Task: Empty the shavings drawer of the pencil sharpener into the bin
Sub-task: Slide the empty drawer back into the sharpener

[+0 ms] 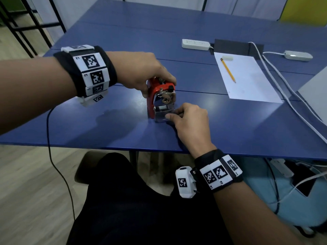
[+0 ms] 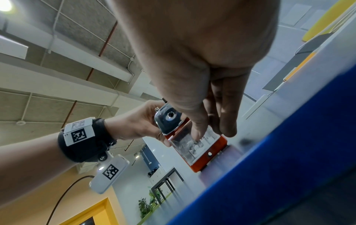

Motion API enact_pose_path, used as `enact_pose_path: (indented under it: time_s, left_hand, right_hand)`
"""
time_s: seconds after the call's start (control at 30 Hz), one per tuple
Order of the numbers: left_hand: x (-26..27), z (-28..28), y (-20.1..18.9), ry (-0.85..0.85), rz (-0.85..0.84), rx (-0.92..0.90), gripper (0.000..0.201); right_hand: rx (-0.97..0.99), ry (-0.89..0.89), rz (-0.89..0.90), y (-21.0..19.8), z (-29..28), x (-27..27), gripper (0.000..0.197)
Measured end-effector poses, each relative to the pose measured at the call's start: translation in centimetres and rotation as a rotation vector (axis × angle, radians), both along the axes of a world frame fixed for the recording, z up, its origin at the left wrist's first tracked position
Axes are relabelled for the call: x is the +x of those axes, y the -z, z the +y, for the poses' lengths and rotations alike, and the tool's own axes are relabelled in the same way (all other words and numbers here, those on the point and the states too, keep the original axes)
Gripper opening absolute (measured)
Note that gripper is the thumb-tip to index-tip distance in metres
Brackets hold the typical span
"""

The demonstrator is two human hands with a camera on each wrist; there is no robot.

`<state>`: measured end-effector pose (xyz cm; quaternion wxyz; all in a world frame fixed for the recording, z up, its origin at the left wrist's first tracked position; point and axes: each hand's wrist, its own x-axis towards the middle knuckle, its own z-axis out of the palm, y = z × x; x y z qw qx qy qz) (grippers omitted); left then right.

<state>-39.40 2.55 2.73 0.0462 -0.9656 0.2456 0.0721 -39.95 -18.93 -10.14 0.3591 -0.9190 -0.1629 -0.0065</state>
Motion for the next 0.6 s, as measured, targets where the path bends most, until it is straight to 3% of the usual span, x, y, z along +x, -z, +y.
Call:
enact_pose_path:
  time_s: [0.37,0.6]
  left_hand:
    - [0.0,0.3,0.2,-0.027,0.003,0.008,0.093]
    - [-1.1,1.1,1.5,-0.206,-0.046,0.017,0.113]
  right_hand:
    - [-0.024,0.017,0.038,-0.4,1.4,1.3,0.024]
    - [0.028,0.019,0.037,-1.0,0.0,0.5,0.046]
